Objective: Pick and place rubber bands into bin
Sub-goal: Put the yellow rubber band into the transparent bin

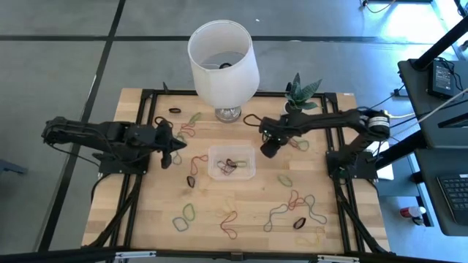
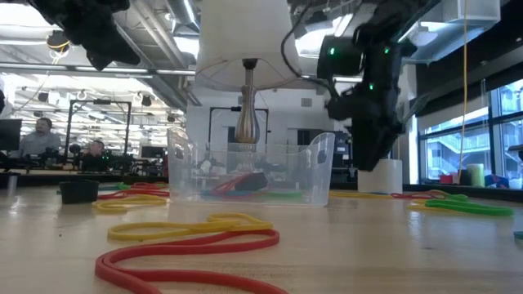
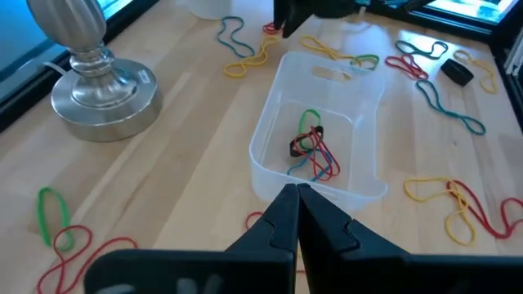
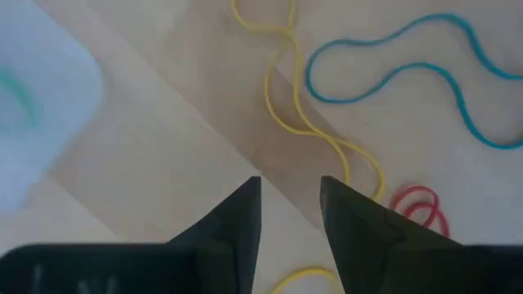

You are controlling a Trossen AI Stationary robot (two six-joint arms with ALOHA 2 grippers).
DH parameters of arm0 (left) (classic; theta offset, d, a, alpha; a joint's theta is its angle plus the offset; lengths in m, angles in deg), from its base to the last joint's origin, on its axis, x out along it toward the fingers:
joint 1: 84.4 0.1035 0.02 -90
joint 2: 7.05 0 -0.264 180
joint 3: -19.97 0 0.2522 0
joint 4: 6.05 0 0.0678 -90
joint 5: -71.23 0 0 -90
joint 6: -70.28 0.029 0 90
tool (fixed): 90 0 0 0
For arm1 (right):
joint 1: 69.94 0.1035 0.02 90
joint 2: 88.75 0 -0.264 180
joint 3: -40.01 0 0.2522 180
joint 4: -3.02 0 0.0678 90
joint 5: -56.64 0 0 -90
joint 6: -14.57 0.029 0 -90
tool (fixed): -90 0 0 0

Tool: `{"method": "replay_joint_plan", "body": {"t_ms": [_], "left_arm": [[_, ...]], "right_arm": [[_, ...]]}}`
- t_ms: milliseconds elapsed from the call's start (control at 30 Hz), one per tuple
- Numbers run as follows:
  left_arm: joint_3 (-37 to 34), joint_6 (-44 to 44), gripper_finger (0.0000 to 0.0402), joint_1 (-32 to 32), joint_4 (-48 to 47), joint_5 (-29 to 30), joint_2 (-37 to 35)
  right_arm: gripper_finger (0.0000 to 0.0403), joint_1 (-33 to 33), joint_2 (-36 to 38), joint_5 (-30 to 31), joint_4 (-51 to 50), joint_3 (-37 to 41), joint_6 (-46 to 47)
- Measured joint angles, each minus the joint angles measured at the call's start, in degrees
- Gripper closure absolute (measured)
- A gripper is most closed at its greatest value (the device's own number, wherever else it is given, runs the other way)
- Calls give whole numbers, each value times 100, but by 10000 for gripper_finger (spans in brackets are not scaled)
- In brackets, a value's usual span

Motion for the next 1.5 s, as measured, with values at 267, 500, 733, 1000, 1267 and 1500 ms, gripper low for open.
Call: {"method": "replay_joint_plan", "body": {"t_ms": [267, 500, 733, 1000, 1267, 1500], "left_arm": [[0, -12, 400, 0, 1, -8, 19], [0, -310, 400, 0, 7, -7, 17], [0, -245, 400, 0, 51, -2, 19], [0, -7, 400, 0, 49, 30, 19], [0, 7, 400, 2, 90, 345, 24], [0, 39, 397, 2, 88, 348, 24]], "right_arm": [[275, -435, -411, -55, 20, 9, -1970], [278, -664, -752, -104, 84, 11, -3070], [331, -659, -1103, -146, 65, -25, -3268], [399, -587, -699, -278, -171, 0, -2562], [401, 132, 813, 383, -1104, -292, -975], [402, 1329, 1402, 1305, -1064, -1025, 291]]}}
